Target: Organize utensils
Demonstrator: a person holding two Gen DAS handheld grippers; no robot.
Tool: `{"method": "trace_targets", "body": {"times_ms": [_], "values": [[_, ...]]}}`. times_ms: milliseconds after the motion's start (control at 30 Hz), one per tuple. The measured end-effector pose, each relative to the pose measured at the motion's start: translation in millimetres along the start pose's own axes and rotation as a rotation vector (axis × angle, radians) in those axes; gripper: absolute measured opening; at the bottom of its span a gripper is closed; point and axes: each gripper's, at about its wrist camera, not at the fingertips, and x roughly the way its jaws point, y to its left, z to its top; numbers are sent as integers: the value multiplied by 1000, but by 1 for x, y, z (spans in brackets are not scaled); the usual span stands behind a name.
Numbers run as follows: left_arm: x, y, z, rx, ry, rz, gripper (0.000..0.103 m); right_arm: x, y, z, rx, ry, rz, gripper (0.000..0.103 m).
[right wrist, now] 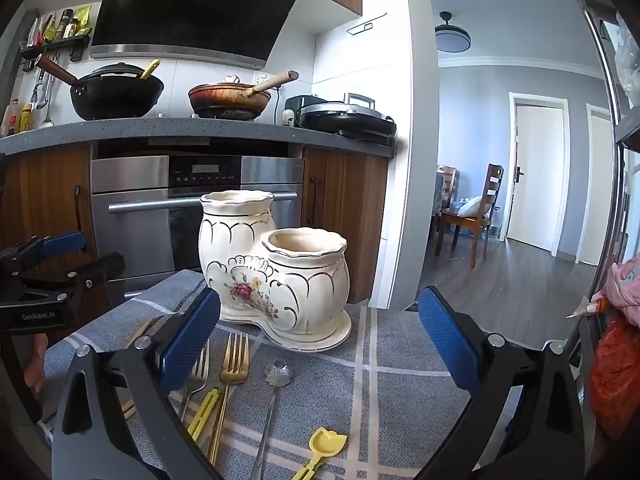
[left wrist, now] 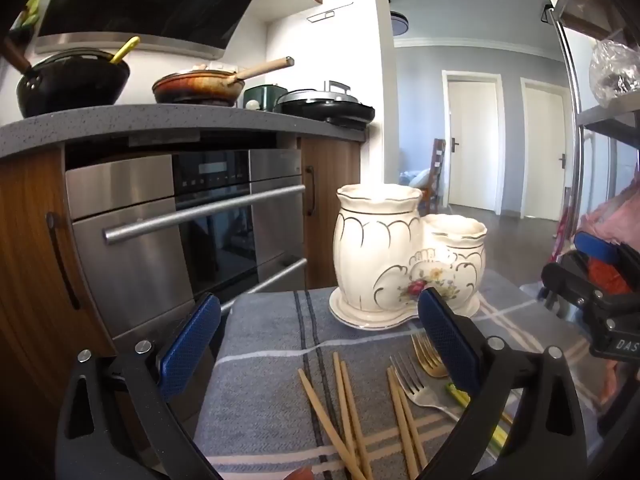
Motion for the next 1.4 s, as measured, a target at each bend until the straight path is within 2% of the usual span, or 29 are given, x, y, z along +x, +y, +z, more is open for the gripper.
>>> {"method": "trace_targets", "body": {"times_ms": [67, 1400], "values": [[0, -1, 0, 22, -6, -1, 98, 0, -1, -1, 8, -5, 0, 98], [1, -2, 2, 4, 7, -4, 98, 0, 0, 1, 3, 1, -1, 98]]}}
